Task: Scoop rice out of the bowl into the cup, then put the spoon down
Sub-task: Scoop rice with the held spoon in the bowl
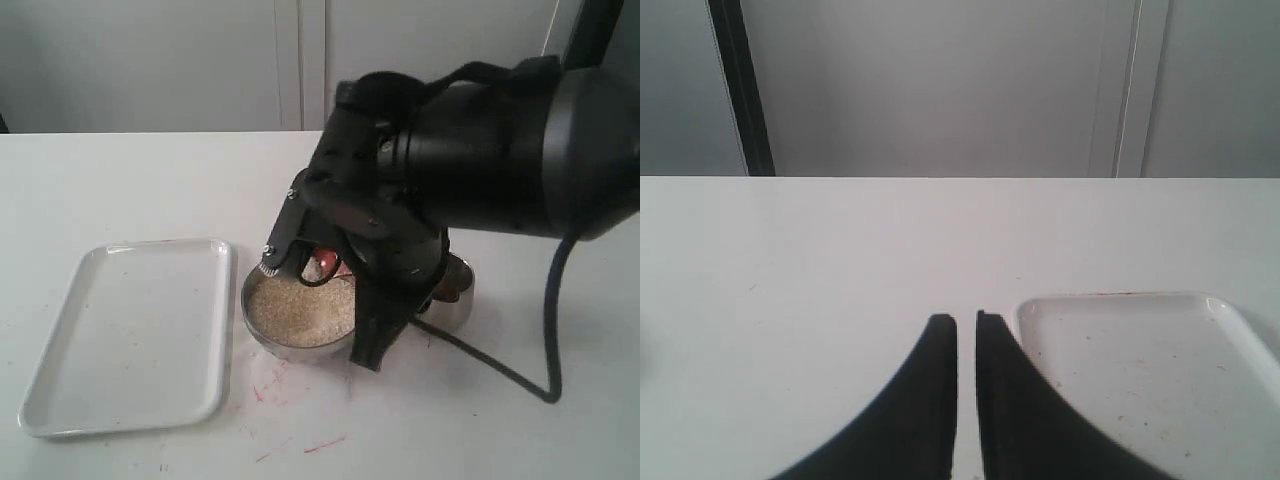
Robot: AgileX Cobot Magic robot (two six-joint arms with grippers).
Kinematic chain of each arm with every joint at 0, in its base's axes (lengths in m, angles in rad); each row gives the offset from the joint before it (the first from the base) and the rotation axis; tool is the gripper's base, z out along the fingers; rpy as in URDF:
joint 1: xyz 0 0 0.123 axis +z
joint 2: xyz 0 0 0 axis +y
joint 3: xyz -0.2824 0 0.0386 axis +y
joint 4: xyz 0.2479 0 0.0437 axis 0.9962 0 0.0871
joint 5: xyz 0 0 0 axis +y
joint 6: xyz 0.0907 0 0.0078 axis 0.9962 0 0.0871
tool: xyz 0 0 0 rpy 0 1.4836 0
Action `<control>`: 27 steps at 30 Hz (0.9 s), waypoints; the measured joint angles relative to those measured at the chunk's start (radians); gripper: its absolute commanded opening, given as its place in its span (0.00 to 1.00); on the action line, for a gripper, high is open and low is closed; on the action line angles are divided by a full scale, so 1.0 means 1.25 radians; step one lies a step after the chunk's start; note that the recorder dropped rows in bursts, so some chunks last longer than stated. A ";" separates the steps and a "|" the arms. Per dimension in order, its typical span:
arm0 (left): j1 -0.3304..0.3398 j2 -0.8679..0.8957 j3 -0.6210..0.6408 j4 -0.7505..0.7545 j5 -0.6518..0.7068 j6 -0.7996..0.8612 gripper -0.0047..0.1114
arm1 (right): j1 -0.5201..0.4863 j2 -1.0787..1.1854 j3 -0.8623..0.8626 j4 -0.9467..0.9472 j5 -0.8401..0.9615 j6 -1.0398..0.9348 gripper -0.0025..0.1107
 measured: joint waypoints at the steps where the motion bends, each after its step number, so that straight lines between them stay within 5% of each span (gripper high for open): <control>1: 0.000 0.000 0.000 0.000 0.000 0.000 0.16 | 0.016 0.007 0.000 -0.028 0.012 0.015 0.02; 10: 0.000 0.000 0.000 0.000 0.000 0.000 0.16 | 0.097 0.137 0.000 -0.235 0.064 0.141 0.02; 27: 0.000 0.000 0.000 0.000 0.000 0.000 0.16 | 0.097 0.165 0.000 -0.215 0.064 0.159 0.02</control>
